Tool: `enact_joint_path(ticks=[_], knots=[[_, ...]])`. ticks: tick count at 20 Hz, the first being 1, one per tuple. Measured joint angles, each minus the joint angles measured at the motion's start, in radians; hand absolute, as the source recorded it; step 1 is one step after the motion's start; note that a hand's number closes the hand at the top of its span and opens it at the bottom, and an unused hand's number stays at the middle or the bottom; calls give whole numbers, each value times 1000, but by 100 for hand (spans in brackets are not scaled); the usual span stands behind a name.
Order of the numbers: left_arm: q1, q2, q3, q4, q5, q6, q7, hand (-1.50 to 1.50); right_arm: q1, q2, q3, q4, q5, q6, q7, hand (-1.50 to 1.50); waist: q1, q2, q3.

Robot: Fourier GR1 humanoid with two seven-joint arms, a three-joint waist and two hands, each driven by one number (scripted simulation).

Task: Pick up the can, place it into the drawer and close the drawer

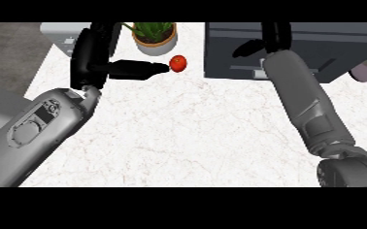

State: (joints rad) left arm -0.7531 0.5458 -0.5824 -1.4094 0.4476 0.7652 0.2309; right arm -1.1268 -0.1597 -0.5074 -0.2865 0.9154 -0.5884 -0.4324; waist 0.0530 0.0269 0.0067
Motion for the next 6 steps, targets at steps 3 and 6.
enact_joint_path(ticks=[3,6], knots=[[20,1,6,-3,-4,2,-4,-150,-21,28,-68,-11,-89,58,-34,-150,-6,-3,0],[46,9,16,-21,-11,0,-10,-150,-37,34,-110,-8,-143,99,-53,-150,-6,-4,-1]])
